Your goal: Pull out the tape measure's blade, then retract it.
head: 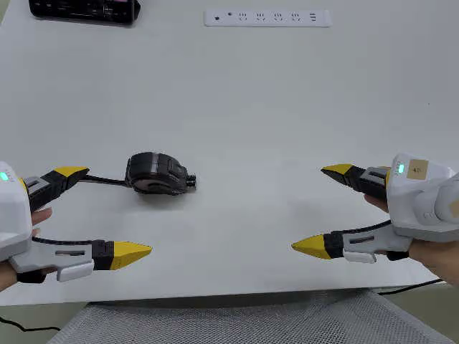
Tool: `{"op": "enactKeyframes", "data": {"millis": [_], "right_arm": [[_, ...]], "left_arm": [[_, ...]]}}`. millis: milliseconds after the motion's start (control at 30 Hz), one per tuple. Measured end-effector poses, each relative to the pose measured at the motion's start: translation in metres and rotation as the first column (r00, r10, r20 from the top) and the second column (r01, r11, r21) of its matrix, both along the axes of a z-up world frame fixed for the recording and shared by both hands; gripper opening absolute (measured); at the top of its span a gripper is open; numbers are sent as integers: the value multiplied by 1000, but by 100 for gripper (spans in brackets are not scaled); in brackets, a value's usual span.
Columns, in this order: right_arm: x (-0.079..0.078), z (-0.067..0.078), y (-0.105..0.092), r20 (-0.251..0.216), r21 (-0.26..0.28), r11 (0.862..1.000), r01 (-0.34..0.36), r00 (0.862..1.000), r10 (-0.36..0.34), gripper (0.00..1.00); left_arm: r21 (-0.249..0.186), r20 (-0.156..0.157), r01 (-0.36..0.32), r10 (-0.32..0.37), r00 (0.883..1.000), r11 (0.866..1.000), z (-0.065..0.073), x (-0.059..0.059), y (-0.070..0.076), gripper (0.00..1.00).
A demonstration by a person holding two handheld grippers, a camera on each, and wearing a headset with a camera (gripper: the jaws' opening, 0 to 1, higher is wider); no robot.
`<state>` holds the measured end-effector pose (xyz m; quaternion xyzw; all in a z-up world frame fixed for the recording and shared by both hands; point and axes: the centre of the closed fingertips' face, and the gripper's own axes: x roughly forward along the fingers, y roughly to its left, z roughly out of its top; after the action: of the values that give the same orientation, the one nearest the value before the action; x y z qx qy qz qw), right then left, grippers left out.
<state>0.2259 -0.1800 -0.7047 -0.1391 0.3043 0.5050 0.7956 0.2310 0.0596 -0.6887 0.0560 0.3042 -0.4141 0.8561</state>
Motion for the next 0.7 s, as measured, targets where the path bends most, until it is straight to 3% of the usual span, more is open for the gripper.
{"op": "enactKeyframes", "data": {"millis": [700], "right_arm": [[5, 4, -1, 23, 3, 1000, 15, 1000, -15, 82]], "left_arm": [[-8, 8, 2, -2, 1000, 1000, 2, 0, 0, 97]]}}
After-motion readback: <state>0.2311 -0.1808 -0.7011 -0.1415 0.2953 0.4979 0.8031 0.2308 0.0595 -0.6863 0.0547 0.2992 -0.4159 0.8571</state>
